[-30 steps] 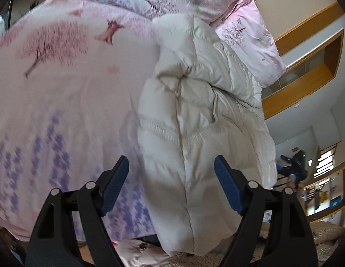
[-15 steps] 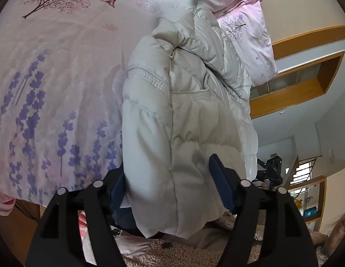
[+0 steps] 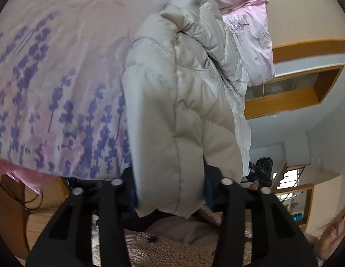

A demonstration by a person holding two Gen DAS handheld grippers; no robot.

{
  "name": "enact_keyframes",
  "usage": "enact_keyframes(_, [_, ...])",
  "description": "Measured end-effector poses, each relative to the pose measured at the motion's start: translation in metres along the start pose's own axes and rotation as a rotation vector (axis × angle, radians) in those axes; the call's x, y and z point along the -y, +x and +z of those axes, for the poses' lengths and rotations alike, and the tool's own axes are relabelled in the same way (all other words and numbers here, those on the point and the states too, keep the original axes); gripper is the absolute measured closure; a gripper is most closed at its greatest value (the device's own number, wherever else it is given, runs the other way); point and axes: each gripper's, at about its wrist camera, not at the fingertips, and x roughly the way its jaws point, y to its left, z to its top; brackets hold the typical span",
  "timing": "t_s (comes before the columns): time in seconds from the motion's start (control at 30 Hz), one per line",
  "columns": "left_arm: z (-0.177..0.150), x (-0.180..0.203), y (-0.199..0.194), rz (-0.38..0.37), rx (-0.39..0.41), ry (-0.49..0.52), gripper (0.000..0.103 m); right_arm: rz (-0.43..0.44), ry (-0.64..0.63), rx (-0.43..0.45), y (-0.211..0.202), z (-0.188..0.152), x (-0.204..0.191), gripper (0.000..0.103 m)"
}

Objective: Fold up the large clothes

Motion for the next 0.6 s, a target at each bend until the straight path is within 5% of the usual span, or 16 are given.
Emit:
enact_keyframes(0.2, [0.005, 0.025, -0.007, 0.047, 0.043, 0.079, 0.084, -0.041, -0.038, 0.060, -0.005, 0.004, -0.022, 0.089])
enact_keyframes(0.6, [0.043, 0.097, -0.054, 0.022, 0.301, 0.254, 0.089, 0.075, -0.158, 0.341, -0.045, 0.035, -0.082, 0.093])
